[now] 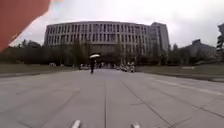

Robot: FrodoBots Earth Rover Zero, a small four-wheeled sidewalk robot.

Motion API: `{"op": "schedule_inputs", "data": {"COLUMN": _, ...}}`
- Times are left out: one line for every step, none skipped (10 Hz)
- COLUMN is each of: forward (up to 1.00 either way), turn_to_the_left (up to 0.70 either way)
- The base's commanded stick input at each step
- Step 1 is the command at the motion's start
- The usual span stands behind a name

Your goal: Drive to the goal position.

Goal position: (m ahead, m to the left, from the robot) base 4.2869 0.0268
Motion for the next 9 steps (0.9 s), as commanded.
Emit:
{"op": "schedule_inputs", "data": {"forward": 0.85, "turn_to_the_left": 0.00}}
{"op": "schedule_inputs", "data": {"forward": 0.85, "turn_to_the_left": 0.00}}
{"op": "schedule_inputs", "data": {"forward": 0.85, "turn_to_the_left": 0.00}}
{"op": "schedule_inputs", "data": {"forward": 0.85, "turn_to_the_left": 0.00}}
{"op": "schedule_inputs", "data": {"forward": 0.85, "turn_to_the_left": 0.00}}
{"op": "schedule_inputs", "data": {"forward": 0.85, "turn_to_the_left": 0.00}}
{"op": "schedule_inputs", "data": {"forward": 0.85, "turn_to_the_left": 0.00}}
{"op": "schedule_inputs", "data": {"forward": 0.85, "turn_to_the_left": 0.00}}
{"op": "schedule_inputs", "data": {"forward": 0.85, "turn_to_the_left": 0.00}}
